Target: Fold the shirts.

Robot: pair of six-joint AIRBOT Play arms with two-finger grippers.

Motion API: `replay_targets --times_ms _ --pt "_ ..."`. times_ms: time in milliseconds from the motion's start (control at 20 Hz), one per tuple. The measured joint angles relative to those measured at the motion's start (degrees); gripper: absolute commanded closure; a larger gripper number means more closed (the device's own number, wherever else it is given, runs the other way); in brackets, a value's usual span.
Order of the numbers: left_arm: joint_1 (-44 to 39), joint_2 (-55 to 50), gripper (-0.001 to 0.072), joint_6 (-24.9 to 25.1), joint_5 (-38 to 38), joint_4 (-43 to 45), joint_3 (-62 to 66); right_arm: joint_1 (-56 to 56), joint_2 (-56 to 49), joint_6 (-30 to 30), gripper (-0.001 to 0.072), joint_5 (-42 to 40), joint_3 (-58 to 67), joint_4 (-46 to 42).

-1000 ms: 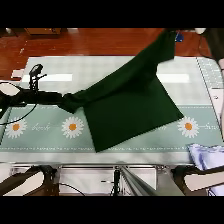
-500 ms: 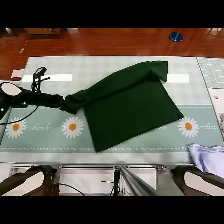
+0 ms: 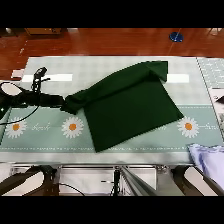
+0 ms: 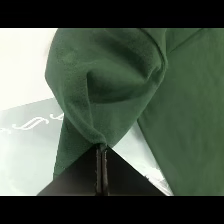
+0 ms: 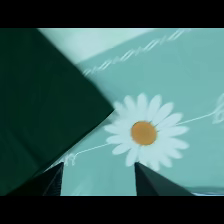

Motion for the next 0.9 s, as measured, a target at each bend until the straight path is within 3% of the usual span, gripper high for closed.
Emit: replay_targets --times_ms 450,900 --pt "0.0 0.0 0.0689 -0.02 -0.07 -1.11 0.0 -2.01 1.09 -1.46 0.0189 -17.88 -20.22 7.74" --pt "0.0 -0.02 0.069 -0.04 -0.02 -1.86 -0.02 -0.87 -8.55 -5.7 0.0193 -23.8 -23.98 16.02"
